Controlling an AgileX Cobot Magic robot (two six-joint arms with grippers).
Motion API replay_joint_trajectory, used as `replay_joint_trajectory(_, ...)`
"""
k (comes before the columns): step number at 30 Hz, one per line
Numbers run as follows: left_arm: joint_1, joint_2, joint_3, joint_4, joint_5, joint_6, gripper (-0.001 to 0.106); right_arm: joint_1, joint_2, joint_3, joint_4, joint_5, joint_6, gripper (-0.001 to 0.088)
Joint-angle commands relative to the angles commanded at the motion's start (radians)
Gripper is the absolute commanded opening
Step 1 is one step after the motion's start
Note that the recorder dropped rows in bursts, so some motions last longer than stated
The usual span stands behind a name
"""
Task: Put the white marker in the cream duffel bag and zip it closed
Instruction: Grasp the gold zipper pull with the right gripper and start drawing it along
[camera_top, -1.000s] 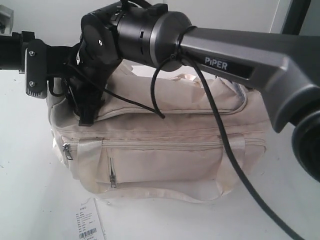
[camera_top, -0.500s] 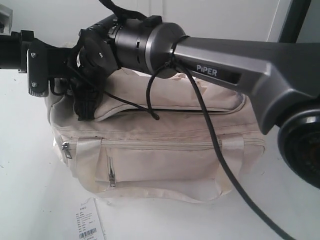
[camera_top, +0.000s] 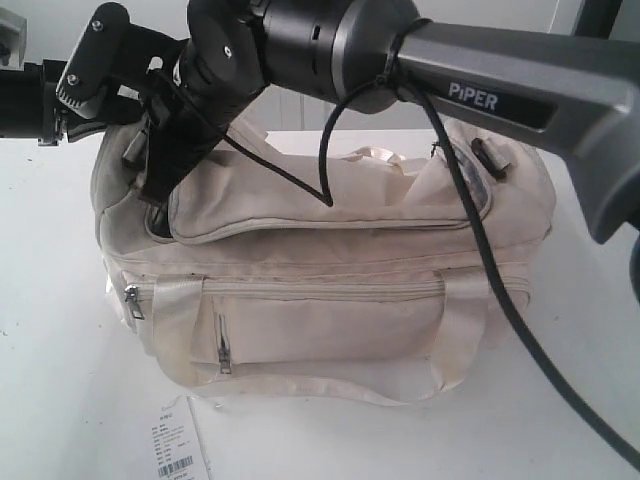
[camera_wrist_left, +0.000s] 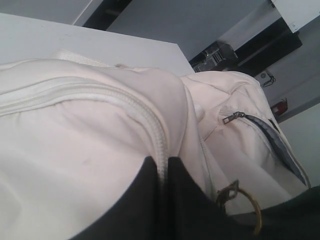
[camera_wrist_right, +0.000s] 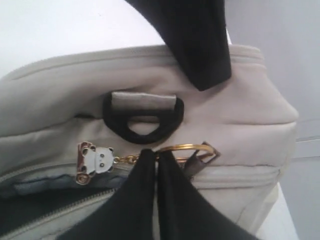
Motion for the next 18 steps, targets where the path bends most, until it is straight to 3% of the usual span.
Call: replay_joint_trajectory(18, 0.000, 0.001, 0.002, 0.002, -0.021, -0.002, 0.000, 0.004, -0.043, 0.000, 0.178, 0.117, -0.046, 0.0000)
